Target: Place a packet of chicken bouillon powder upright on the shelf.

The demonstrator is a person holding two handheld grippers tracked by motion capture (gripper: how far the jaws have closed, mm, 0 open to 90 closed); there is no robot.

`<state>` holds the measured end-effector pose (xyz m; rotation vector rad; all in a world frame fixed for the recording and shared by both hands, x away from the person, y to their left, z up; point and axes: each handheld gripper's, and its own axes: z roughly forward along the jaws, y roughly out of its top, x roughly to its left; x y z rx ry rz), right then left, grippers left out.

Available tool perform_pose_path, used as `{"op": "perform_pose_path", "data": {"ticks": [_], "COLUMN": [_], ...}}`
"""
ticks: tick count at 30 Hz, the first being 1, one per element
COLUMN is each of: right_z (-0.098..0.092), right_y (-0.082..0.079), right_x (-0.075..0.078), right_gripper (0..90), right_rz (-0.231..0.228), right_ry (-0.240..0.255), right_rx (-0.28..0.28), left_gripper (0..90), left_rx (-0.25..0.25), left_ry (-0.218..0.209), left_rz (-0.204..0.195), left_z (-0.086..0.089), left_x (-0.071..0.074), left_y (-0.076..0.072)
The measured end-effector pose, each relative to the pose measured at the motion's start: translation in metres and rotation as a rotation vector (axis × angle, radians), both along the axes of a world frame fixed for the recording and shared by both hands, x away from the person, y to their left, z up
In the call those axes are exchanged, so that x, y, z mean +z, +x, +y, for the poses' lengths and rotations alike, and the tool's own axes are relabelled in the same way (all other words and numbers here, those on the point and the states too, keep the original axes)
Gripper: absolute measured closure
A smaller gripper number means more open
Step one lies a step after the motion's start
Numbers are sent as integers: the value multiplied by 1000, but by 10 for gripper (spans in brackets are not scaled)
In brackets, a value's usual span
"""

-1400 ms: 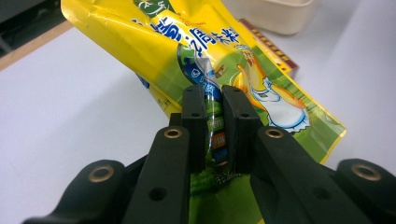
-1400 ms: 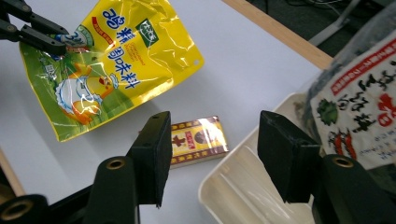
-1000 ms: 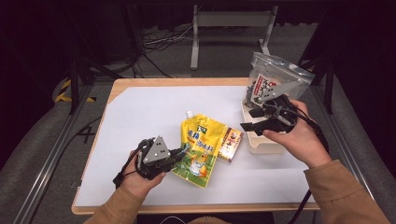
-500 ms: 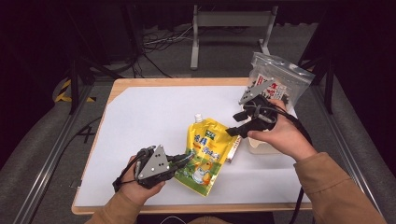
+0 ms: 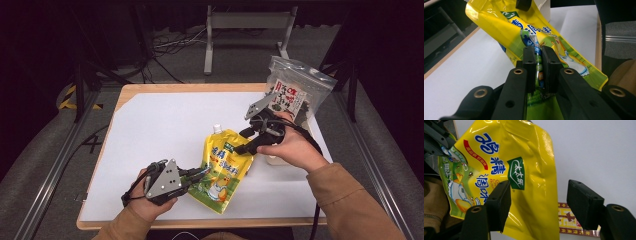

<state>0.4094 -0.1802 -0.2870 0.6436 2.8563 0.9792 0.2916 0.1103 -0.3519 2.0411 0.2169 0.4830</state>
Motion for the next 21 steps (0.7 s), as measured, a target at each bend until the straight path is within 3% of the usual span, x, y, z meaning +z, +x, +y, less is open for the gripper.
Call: {"op": "perform_pose_path", "data": {"ticks": [10, 15, 16, 19, 21], "right_z": [12, 11, 8, 5, 3], "right_y": [1, 1, 2, 3, 2], "right_x": [-12, -15, -15, -14, -13], "right_gripper": [391, 624, 683, 736, 852], "right_rz": [55, 48, 44, 58, 69], "right_ry": [-1, -61, -59, -42, -40], "right_rx": [66, 101, 100, 103, 111], "left_gripper": [837, 851, 852, 853, 853], "left_rx": [-22, -19, -17, -21, -19], "left_ry": [-5, 4, 6, 8, 8], "left_rz": [-12, -8, -5, -7, -4], "left_z": [-1, -1, -1, -2, -2], "left_x": [0, -2, -2, -3, -3], "left_y": [-2, -1, -1, -1, 0]}}
